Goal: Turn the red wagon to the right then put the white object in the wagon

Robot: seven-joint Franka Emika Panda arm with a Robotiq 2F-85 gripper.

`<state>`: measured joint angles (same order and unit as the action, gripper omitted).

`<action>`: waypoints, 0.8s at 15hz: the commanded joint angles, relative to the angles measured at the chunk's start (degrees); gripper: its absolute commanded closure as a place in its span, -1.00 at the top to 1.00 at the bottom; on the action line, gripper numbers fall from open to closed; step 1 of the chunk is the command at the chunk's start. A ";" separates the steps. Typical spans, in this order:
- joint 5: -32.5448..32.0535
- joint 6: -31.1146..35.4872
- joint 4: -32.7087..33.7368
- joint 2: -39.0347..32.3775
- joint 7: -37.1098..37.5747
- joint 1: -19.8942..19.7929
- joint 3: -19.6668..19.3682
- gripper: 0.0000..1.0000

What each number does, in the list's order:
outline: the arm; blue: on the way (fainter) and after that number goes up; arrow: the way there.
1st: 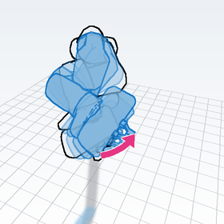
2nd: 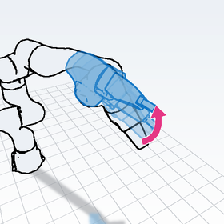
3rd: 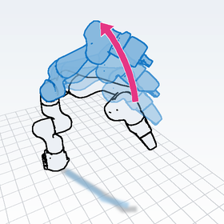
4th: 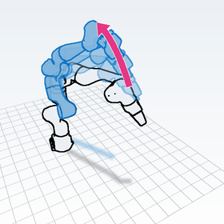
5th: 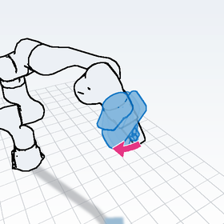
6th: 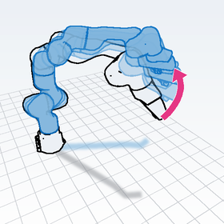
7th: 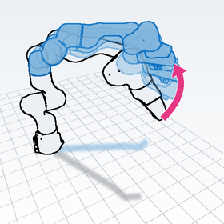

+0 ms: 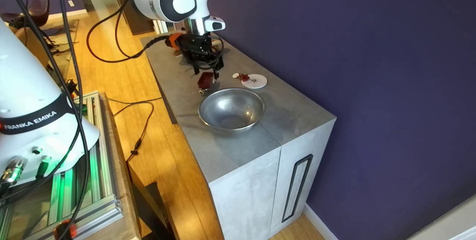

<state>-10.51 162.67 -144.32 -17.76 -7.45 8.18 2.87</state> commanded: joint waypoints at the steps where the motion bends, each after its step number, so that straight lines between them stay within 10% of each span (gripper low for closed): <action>1: -2.87 -0.23 1.35 -1.02 -0.52 0.93 0.36 1.00; 12: -11.64 -0.25 5.09 -5.38 -2.86 2.52 -1.14 1.00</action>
<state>-20.62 162.31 -141.77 -20.64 -9.09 10.49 1.81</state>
